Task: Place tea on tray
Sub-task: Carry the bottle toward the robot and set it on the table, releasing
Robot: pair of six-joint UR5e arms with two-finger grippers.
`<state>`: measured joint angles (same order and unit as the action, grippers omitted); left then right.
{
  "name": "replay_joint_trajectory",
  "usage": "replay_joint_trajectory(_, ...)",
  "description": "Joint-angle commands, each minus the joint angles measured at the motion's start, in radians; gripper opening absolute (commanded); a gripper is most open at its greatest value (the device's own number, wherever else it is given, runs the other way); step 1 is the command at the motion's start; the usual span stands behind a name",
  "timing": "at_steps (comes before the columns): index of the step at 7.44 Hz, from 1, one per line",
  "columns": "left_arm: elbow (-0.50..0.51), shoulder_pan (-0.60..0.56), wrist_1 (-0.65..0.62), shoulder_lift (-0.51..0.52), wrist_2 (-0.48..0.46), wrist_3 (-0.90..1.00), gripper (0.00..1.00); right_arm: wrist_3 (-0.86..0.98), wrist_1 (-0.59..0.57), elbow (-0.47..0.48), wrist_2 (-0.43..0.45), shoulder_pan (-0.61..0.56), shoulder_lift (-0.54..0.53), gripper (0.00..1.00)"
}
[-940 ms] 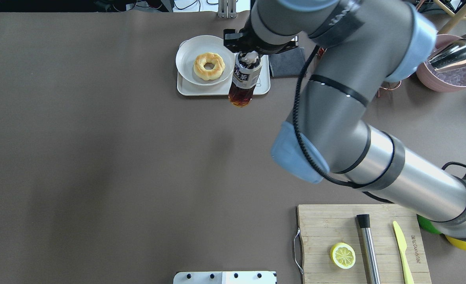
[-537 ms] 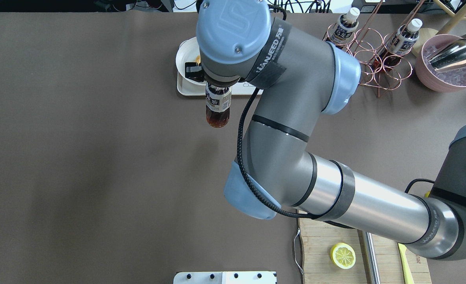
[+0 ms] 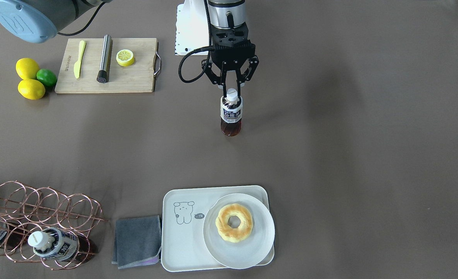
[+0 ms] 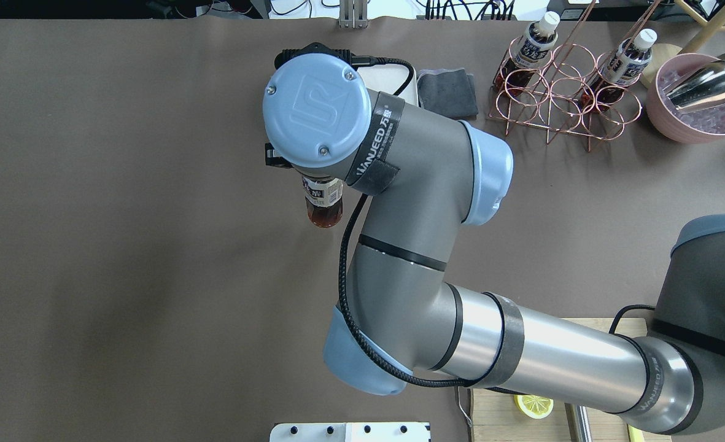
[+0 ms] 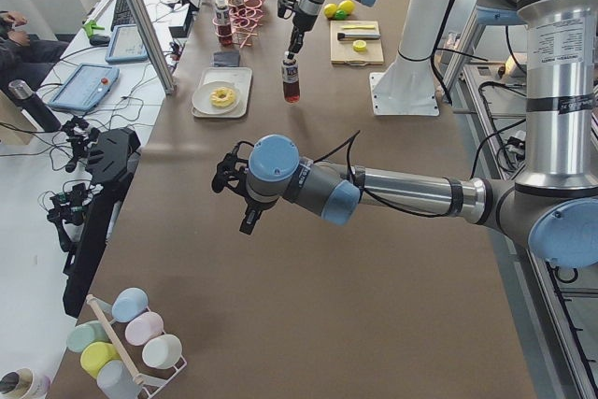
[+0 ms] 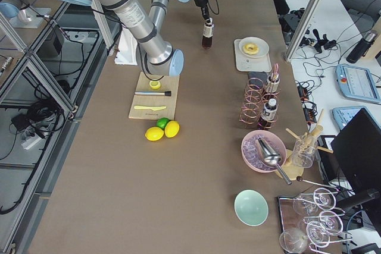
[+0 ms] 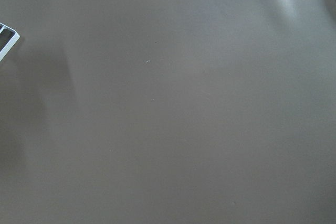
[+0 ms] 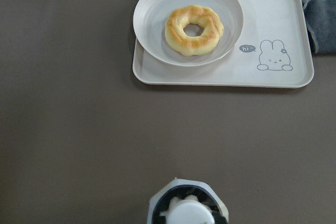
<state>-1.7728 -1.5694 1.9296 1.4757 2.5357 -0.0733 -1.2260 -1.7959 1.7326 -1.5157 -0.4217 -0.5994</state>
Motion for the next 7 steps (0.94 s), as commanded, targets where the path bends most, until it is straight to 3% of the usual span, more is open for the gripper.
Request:
replay_joint_trajectory(1,0.003,0.000,0.000,0.000,0.000,0.001,0.98,-0.001,0.001,-0.001,0.020,0.024,-0.006,0.00)
replay_joint_trajectory(5,0.001,0.000,0.002,-0.002,0.000,0.001,0.98,0.000,0.007,-0.001,0.048,0.044,-0.020,0.00)
replay_joint_trajectory(6,0.003,0.000,0.002,-0.002,0.000,0.001,0.98,0.002,0.025,-0.001,0.064,0.050,-0.026,0.05)
replay_joint_trajectory(7,0.003,0.000,0.000,-0.002,0.000,0.001,0.98,0.000,0.064,0.001,0.069,0.052,-0.048,0.51)
